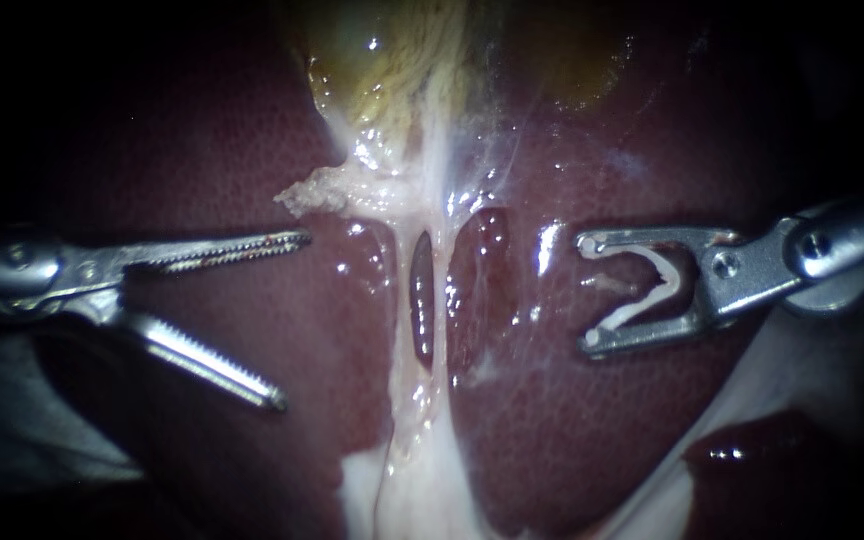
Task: Grabbing gallbladder
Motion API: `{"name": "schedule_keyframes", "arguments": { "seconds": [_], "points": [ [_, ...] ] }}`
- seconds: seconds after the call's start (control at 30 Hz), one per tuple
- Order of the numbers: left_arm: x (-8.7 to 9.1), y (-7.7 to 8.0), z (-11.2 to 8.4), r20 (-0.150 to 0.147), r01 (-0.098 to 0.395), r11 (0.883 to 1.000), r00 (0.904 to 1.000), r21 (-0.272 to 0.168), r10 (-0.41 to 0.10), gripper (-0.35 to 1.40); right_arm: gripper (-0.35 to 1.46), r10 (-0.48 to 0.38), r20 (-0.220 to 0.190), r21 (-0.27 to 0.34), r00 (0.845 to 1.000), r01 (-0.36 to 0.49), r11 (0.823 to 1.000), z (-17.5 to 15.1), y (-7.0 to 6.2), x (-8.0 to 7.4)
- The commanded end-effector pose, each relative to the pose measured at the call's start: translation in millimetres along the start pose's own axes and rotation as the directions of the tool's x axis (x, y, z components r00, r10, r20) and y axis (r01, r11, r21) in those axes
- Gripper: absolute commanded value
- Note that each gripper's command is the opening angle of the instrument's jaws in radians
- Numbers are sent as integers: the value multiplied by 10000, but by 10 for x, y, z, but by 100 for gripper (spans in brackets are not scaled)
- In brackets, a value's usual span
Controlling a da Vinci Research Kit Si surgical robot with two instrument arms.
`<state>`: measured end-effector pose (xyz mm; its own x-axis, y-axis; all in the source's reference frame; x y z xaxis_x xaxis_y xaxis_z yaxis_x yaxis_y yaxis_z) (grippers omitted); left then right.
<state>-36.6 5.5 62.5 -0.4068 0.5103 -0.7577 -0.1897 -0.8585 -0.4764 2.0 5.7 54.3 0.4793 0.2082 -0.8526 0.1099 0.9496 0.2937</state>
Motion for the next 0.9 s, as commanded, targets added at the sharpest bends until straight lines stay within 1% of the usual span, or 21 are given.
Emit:
{"name": "schedule_keyframes", "arguments": {
  "seconds": [0.03, 0.07, 0.1, 0.17, 0.23, 0.33, 0.4, 0.53, 0.57, 0.63, 0.7, 0.77, 0.87, 0.9],
  "points": [
    [1, 0, -1, 5, 218, 9998, 9998, -9, -218, 99, 50, -12, 1, -9, 10000, 12, 10000, 0, 0, 0],
    [1, 0, -2, 12, 515, 9987, 9987, 13, -515, 99, 50, -12, 1, -9, 10000, 12, 10000, 0, 0, 0],
    [2, -2, -5, 12, 820, 9964, 9966, 237, -820, 99, 50, -12, 1, -9, 10000, 12, 10000, 0, 0, 0],
    [6, -6, -9, -4, 970, 9934, 9953, 610, -972, 99, 50, -12, 1, -10, 10000, 12, 10000, 0, 0, 0],
    [12, -13, -13, -38, 1217, 9871, 9925, 1043, -1220, 99, 50, -12, 1, -10, 10000, 12, 10000, 0, 0, 0],
    [20, -28, -18, -62, 1387, 9803, 9902, 1404, -1393, 97, 50, -11, 1, -10, 10000, 11, 10000, 0, 0, 0],
    [22, -39, -19, -73, 1490, 9765, 9887, 1561, -1497, 95, 50, -13, 1, -10, 10000, 13, 10000, 1, 0, 0],
    [16, -60, -12, -114, 1723, 9675, 9848, 1850, -1732, 92, 50, -14, 1, -10, 10000, 14, 10000, 1, 0, 0],
    [13, -64, -9, -136, 1851, 9648, 9825, 1868, -1858, 90, 50, -15, 1, -10, 10000, 15, 10000, 1, 0, 0],
    [8, -70, -3, -151, 1981, 9634, 9799, 1803, -1987, 89, 50, -15, 2, -12, 10000, 15, 10000, 1, 0, 0],
    [3, -74, 2, -192, 2313, 9581, 9727, 1687, -2314, 84, 50, -16, 2, -12, 10000, 16, 10000, 1, 0, 0],
    [-1, -76, 7, -242, 2527, 9544, 9674, 1589, -2521, 77, 50, -16, 2, -12, 10000, 16, 10000, 1, 0, 0],
    [-4, -74, 11, -186, 2843, 9468, 9584, 1512, -2848, 65, 50, -15, 3, -14, 10000, 15, 10000, 1, 0, 0],
    [-4, -73, 12, -189, 2897, 9455, 9568, 1489, -2902, 60, 50, -14, 3, -14, 10000, 14, 10000, 1, 0, 0]
  ]
}}
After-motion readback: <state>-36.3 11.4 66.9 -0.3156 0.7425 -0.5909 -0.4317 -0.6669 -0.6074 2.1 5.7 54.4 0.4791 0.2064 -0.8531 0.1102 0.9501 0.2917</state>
